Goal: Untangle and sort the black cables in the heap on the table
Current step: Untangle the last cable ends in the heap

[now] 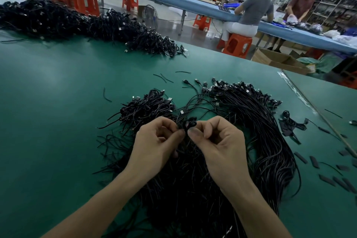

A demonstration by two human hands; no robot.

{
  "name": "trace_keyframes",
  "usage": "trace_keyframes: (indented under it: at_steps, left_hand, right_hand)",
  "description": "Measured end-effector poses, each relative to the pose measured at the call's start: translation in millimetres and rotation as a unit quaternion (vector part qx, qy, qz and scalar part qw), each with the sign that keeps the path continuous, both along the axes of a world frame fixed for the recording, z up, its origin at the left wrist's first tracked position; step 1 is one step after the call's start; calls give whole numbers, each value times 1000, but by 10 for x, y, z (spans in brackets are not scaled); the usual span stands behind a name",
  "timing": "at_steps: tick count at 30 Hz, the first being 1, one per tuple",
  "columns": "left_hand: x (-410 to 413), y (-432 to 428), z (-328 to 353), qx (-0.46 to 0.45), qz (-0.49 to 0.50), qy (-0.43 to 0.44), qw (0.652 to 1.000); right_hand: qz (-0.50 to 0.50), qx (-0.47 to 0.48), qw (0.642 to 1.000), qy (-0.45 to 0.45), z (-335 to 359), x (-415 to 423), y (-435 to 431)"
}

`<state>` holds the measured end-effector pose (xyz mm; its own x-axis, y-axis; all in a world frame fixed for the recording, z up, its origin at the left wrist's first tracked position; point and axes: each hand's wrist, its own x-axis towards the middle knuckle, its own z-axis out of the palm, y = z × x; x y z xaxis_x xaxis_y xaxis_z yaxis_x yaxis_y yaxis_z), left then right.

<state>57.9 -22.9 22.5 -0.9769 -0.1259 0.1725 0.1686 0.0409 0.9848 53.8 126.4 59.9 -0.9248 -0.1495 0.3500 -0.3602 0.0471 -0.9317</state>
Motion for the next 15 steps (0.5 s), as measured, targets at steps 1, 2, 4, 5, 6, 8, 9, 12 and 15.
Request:
trace_keyframes:
  at_steps: [1, 2, 4, 5, 6, 8, 9, 12, 15]
  left_hand:
    - [4, -1, 24, 50, -22, -13, 998]
    - [9, -1, 49, 92, -37, -24, 995]
    - [-2, -3, 100, 175, -67, -45, 981]
    - [-9, -7, 130, 216, -84, -58, 971]
    - [-12, -16, 144, 234, -100, -64, 965]
    - [-6, -29, 161, 205, -115, -52, 971]
    - [4, -34, 168, 183, -116, -42, 975]
    - [20, -101, 123, 138, -140, -6, 980]
    - [9, -156, 149, 73, -145, 24, 986]
  right_hand:
    - [15, 1, 1000, -2, 3, 7, 0]
    - [30, 3, 1000, -7, 3, 10, 2]
    - [51, 20, 998, -13, -20, 15, 13]
    - [49, 39, 998, -14, -41, 16, 21]
    - [44, 60, 997, -14, -55, 18, 23]
    - [43, 76, 996, -20, -75, 18, 29]
    - [48, 73, 996, -24, -78, 16, 28]
    - [63, 58, 995, -51, -70, 5, 37]
    - [86, 21, 991, -101, -80, -6, 71]
